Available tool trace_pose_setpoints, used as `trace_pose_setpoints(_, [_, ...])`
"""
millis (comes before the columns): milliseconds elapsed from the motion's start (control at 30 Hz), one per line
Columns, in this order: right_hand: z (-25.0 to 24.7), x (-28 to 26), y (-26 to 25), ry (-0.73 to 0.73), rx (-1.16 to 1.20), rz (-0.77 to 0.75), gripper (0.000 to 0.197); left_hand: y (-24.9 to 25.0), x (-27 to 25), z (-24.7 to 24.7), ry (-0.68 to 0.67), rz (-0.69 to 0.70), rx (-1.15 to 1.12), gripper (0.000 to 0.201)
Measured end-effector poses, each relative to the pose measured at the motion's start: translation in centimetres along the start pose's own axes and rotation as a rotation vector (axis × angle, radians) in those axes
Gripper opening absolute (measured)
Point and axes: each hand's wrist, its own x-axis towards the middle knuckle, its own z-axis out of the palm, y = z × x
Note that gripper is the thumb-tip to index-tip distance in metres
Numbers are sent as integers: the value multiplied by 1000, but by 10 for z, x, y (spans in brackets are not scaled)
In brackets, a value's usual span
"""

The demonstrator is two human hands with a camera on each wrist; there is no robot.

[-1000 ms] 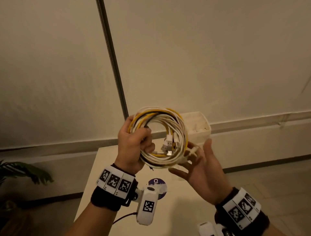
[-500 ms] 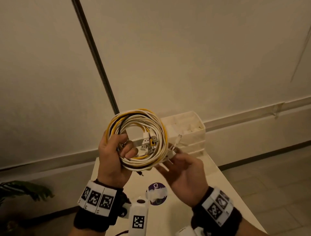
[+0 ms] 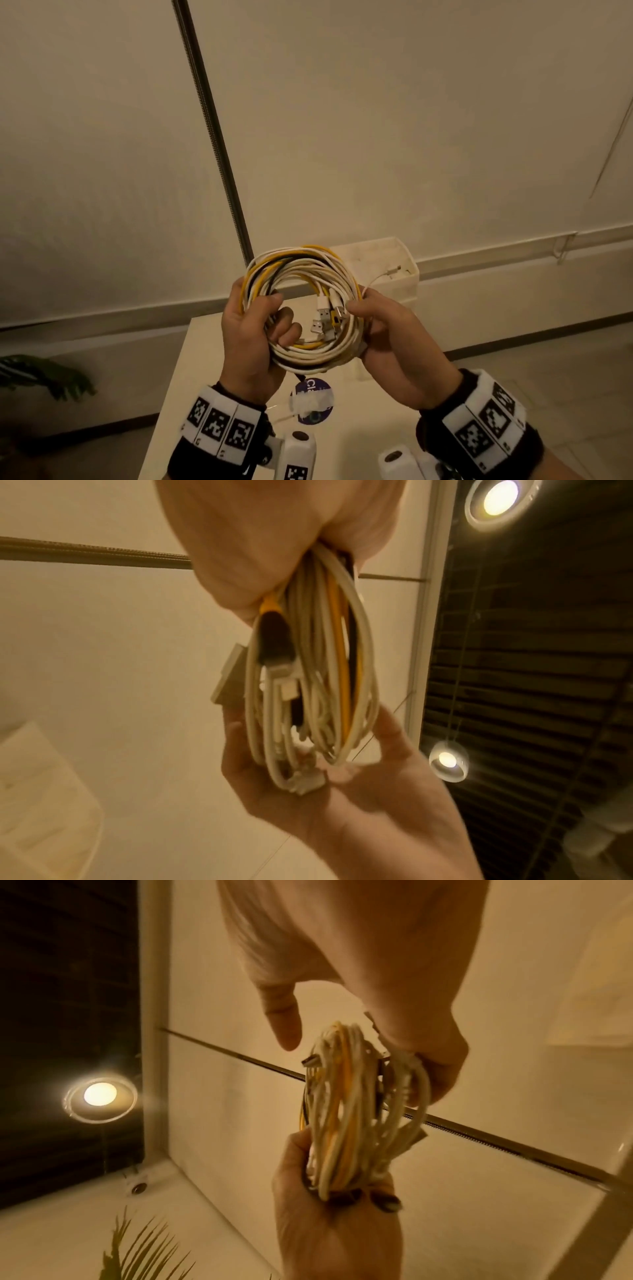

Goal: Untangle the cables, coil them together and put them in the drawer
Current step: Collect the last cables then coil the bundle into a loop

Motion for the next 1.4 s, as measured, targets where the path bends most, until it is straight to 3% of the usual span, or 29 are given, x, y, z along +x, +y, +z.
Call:
trace_pose_setpoints(167, [3, 8, 3, 80, -238, 12, 38, -5, -10, -3, -69, -56, 70, 28])
trace_pose_setpoints(333, [1, 9, 0, -6, -420, 121, 39, -4, -16, -12, -147, -133, 171, 25])
trace_pose_setpoints(500, [1, 10, 18, 89, -436, 104, 16, 3, -17, -16, -163, -135, 384, 49])
trace_pose_setpoints(667, [-6, 6, 19, 3, -454, 143, 9, -1, -20, -18, -119, -143, 407, 44])
trace_pose_setpoints(767, [-15, 2, 6, -82, -500, 178, 34, 4, -17, -18, -176, -172, 415, 40])
trace_pose_setpoints(900, [-16, 2, -13, -125, -582, 195, 35, 13, -12, -18, -283, -205, 495, 39])
trace_pose_setpoints(1000, [-18, 4, -26, -76, -471, 161, 29, 22, -8, -20, -358, -232, 471, 40])
trace_pose_setpoints(1133, [-18, 7, -19, -74, -567, 95, 33, 28, -6, -20, -430, -212, 495, 54])
trace_pose_setpoints(1300, [-15, 18, -19, 0, -570, 63, 20, 31, -4, -20, -491, -247, 592, 79])
trace_pose_setpoints(1400, [-9, 25, -20, 20, -656, -39, 19, 29, -3, -19, -543, -260, 683, 85])
